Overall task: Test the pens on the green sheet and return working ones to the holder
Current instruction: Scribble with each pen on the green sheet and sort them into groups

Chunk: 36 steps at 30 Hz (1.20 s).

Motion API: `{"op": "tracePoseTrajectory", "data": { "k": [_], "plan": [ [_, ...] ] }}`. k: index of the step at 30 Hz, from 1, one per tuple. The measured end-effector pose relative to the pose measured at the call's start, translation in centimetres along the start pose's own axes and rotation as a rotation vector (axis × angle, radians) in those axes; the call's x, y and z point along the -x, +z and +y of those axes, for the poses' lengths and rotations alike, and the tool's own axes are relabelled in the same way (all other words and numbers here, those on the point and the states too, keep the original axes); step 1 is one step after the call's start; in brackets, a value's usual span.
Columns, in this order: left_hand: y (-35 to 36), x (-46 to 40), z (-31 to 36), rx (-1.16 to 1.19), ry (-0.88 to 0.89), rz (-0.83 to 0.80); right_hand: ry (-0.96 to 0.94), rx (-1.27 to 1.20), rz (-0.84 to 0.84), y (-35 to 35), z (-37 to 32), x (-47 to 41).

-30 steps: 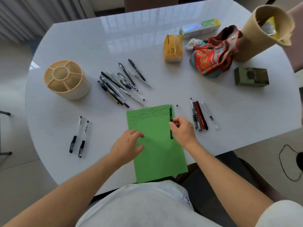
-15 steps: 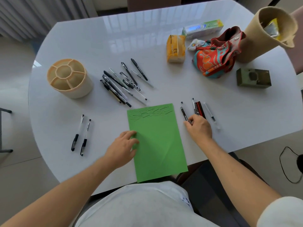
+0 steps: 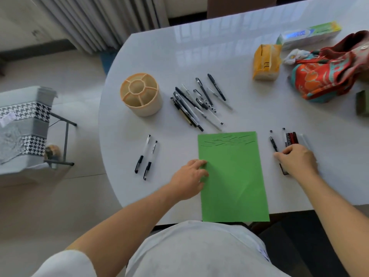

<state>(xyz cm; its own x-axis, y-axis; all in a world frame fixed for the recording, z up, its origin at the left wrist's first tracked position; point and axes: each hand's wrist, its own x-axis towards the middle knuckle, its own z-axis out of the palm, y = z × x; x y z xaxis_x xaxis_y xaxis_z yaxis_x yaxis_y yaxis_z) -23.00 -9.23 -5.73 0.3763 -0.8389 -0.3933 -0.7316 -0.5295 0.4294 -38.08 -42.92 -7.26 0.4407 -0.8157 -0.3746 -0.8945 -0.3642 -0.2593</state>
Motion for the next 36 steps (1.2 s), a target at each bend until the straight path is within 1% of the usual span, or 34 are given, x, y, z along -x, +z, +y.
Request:
{"op": "tracePoseTrajectory", "data": {
  "k": [5,8,10,11,13,14,16,18,24,26,28,32,36],
  "plan": [
    [0.3,-0.2,-0.4,-0.003,0.017,0.013,0.031,-0.022,-0.073,-1.1,-0.6,0.1],
    [0.4,-0.2,-0.5,0.002,0.023,0.02,0.022,-0.108,-0.044,-1.5,-1.2,0.5],
    [0.5,-0.2,-0.6,0.003,0.025,0.025,0.029,-0.304,0.015,-1.8,-2.2,1.3],
    [0.5,-0.3,-0.7,0.003,0.025,0.03,0.024,-0.457,0.014,-1.7,-2.9,1.9],
    [0.6,-0.3,-0.7,0.004,0.028,0.043,-0.016,-0.744,-0.063,-1.2,-4.5,3.3],
    [0.7,-0.4,-0.8,0.002,0.03,0.048,-0.055,-0.817,-0.106,-0.8,-5.2,3.9],
    [0.8,-0.4,-0.8,-0.007,0.032,0.052,-0.152,-0.818,-0.152,0.4,-6.4,4.8],
    [0.9,-0.4,-0.8,-0.021,0.035,0.055,-0.228,-0.754,-0.148,1.8,-7.3,5.4],
    [0.8,-0.4,-0.6,-0.032,0.029,0.065,-0.415,-0.481,-0.029,4.6,-9.1,6.2],
    [0.8,-0.4,-0.6,-0.029,0.026,0.066,-0.416,-0.425,0.014,4.6,-9.0,6.1],
    [0.8,-0.4,-0.5,-0.027,0.023,0.069,-0.371,-0.413,0.055,4.4,-8.6,5.7],
    [0.7,-0.4,-0.3,-0.021,0.011,0.068,-0.307,-0.449,0.054,3.8,-8.0,5.2],
    [0.4,-0.5,-0.2,-0.011,0.002,0.044,-0.271,-0.645,-0.002,3.3,-7.9,5.6]
  ]
}}
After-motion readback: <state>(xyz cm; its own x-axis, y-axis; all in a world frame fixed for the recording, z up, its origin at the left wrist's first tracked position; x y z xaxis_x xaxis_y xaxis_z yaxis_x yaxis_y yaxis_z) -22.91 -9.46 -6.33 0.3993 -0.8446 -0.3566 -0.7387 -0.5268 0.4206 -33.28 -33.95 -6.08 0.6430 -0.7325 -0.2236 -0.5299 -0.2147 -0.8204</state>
